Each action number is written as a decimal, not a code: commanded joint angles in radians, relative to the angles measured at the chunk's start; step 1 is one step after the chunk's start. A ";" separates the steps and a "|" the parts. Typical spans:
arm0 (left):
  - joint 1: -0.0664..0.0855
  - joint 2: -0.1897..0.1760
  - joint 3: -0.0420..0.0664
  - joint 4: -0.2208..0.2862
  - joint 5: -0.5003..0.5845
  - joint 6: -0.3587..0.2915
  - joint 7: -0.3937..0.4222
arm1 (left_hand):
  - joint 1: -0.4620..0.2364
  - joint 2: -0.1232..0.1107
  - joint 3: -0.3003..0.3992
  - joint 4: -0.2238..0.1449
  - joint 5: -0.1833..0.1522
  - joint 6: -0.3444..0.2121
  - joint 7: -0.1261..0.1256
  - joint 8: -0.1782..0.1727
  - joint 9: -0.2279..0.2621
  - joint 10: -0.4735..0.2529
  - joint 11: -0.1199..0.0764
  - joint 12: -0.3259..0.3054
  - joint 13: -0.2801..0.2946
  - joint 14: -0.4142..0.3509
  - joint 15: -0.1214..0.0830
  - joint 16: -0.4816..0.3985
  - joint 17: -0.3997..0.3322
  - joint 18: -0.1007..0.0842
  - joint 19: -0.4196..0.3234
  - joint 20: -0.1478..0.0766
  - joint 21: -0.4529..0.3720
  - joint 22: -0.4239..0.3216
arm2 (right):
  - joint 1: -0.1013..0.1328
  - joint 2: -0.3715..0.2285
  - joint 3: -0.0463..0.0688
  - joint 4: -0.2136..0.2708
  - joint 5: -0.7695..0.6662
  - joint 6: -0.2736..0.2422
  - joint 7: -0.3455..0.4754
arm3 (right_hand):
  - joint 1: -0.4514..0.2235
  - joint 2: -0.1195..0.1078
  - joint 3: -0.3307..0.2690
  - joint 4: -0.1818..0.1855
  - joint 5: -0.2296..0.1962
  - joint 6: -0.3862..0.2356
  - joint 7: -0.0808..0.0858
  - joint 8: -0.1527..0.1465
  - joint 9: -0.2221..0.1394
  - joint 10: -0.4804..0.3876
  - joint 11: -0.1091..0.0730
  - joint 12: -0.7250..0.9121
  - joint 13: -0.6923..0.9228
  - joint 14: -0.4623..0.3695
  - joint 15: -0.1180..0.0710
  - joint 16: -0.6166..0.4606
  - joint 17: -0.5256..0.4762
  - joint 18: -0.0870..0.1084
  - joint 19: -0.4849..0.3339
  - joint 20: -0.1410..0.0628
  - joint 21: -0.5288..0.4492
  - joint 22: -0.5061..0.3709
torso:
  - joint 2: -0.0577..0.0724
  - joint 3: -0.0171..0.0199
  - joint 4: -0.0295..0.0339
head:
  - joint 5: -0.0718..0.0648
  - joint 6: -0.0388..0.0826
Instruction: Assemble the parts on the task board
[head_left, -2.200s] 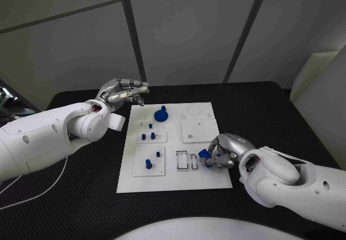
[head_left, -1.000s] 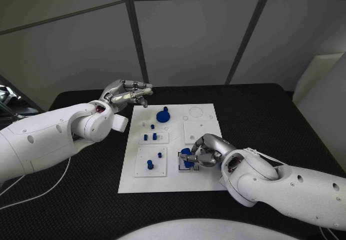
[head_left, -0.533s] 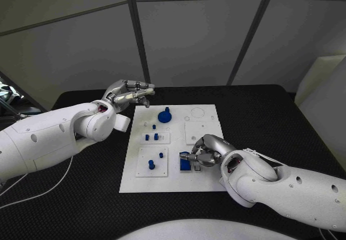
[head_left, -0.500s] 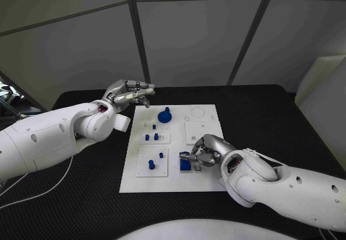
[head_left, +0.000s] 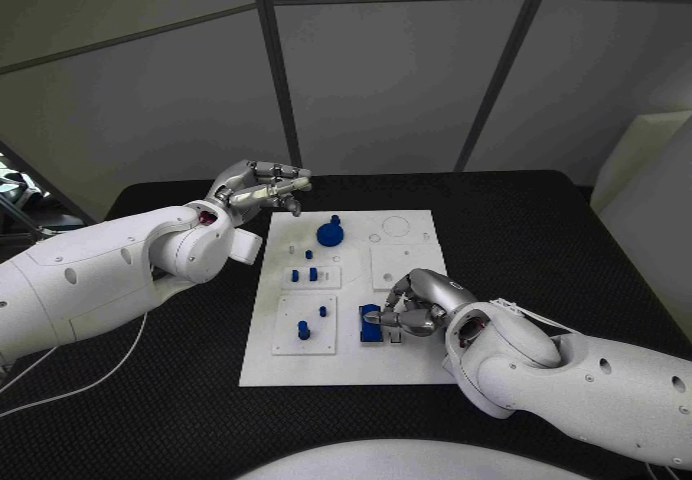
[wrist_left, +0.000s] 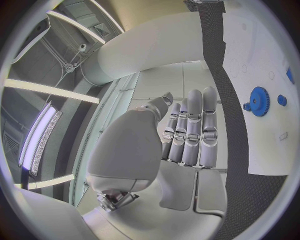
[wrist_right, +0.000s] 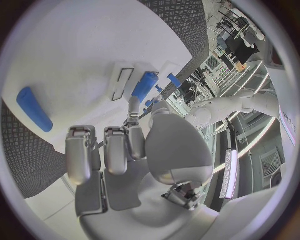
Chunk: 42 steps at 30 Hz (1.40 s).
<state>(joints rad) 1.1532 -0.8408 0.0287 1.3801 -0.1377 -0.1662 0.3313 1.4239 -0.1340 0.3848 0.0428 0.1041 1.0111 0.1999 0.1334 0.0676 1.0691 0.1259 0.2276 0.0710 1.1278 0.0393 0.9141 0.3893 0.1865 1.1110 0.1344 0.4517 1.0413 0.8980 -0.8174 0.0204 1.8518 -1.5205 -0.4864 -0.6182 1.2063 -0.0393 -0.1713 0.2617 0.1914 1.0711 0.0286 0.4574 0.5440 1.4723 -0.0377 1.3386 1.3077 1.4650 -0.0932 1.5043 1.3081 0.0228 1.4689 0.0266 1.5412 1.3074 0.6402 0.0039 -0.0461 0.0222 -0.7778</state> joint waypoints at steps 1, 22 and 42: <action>0.001 -0.001 0.001 0.002 0.004 0.008 0.004 | 0.000 0.007 -0.005 0.000 0.001 -0.006 -0.003 0.004 0.001 -0.009 -0.001 0.007 0.000 -0.005 0.002 -0.002 -0.001 -0.005 -0.002 0.003 -0.006 -0.002 | 0.001 -0.018 0.000 0.019 -0.033 -0.027 0.030 | 0.021 0.002 -0.002 -0.007 0.009 -0.008 -0.001 -0.004 0.002 0.005 -0.003 -0.010 0.075 0.082 -0.004 -0.001 0.139 -0.012 0.071 -0.007 0.002 0.229 | 0.000 0.0009 -0.0013 | -0.001 0.001; -0.002 0.000 -0.007 -0.007 0.004 0.008 0.005 | 0.000 0.007 -0.005 0.000 0.001 -0.006 -0.003 0.004 0.001 -0.009 -0.001 0.007 0.000 -0.005 0.002 -0.002 -0.001 -0.005 -0.002 0.003 -0.006 -0.002 | 0.013 -0.288 0.037 0.087 0.021 0.077 0.077 | 0.092 0.037 -0.050 0.022 0.151 -0.055 0.061 -0.223 -0.132 -0.034 0.049 -0.111 0.016 0.078 0.040 -0.012 0.121 -0.007 0.057 0.035 -0.013 0.214 | -0.007 0.0025 -0.0149 | -0.032 0.003; -0.004 0.002 -0.008 -0.008 0.004 0.011 0.003 | 0.000 0.007 -0.005 0.000 0.001 -0.006 -0.003 0.004 0.001 -0.009 -0.001 0.007 0.000 -0.005 0.002 -0.002 -0.001 -0.005 -0.002 0.003 -0.006 -0.002 | 0.005 -0.251 0.030 0.059 -0.100 0.202 0.007 | 0.109 0.038 -0.068 0.022 0.192 0.014 0.042 -0.222 -0.132 -0.025 0.033 -0.104 0.024 0.078 0.028 -0.014 0.118 -0.008 0.060 0.025 -0.010 0.218 | -0.008 0.0015 -0.0120 | -0.043 -0.005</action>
<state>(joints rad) 1.1478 -0.8395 0.0201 1.3713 -0.1376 -0.1654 0.3304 1.4239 -0.1340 0.3848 0.0428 0.1041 1.0111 0.1999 0.1334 0.0677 1.0691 0.1259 0.2276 0.0709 1.1278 0.0393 0.9141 0.3895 0.1865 1.1110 0.1344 0.4517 1.0405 0.9025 -1.0699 0.0507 1.9106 -1.5819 -0.3070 -0.5985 1.3057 -0.0021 -0.2340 0.2825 0.3780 1.0798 0.0691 0.2320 0.4111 1.4420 -0.0002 1.2315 1.3102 1.4650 -0.0605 1.4951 1.3077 0.0228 1.4654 0.0556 1.5332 1.3073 0.6327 0.0058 -0.0590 -0.0213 -0.7826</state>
